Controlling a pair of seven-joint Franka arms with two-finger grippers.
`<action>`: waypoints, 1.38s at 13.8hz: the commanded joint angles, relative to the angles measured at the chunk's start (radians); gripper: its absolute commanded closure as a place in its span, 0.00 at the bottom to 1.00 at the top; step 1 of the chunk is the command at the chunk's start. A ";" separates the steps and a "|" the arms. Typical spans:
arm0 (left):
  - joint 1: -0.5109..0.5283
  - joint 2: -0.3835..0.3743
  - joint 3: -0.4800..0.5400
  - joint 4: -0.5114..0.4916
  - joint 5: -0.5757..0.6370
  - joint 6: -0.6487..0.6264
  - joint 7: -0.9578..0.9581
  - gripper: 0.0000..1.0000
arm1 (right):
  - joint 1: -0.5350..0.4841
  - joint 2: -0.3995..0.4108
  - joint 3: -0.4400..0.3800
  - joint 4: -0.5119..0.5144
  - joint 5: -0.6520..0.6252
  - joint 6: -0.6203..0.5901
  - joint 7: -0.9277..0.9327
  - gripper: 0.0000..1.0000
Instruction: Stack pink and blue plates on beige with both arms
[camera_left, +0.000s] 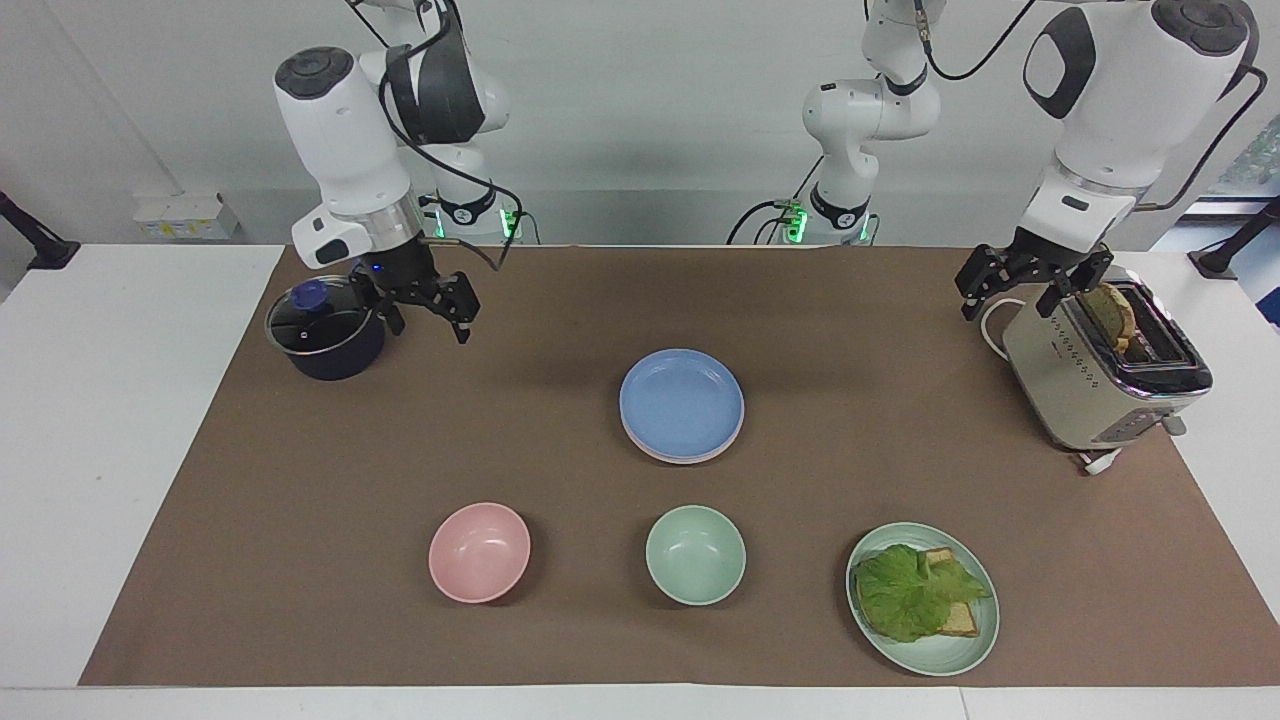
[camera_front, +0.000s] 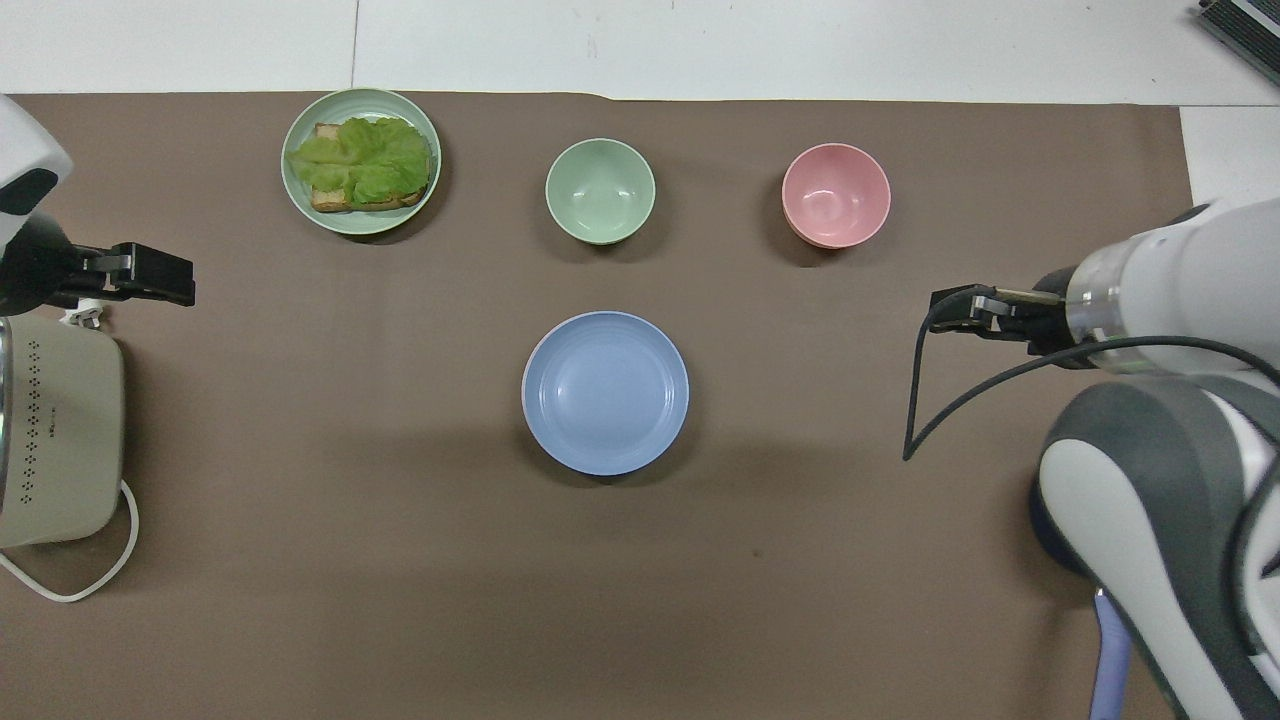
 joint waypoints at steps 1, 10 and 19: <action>0.003 -0.010 -0.002 0.005 0.015 -0.018 0.011 0.00 | -0.027 0.021 0.011 0.135 -0.037 -0.140 -0.071 0.00; 0.003 -0.010 -0.002 0.005 0.015 -0.018 0.011 0.00 | -0.050 0.033 0.012 0.209 -0.055 -0.266 -0.143 0.00; 0.003 -0.010 -0.002 0.005 0.015 -0.018 0.011 0.00 | -0.051 0.030 0.012 0.206 -0.054 -0.261 -0.184 0.00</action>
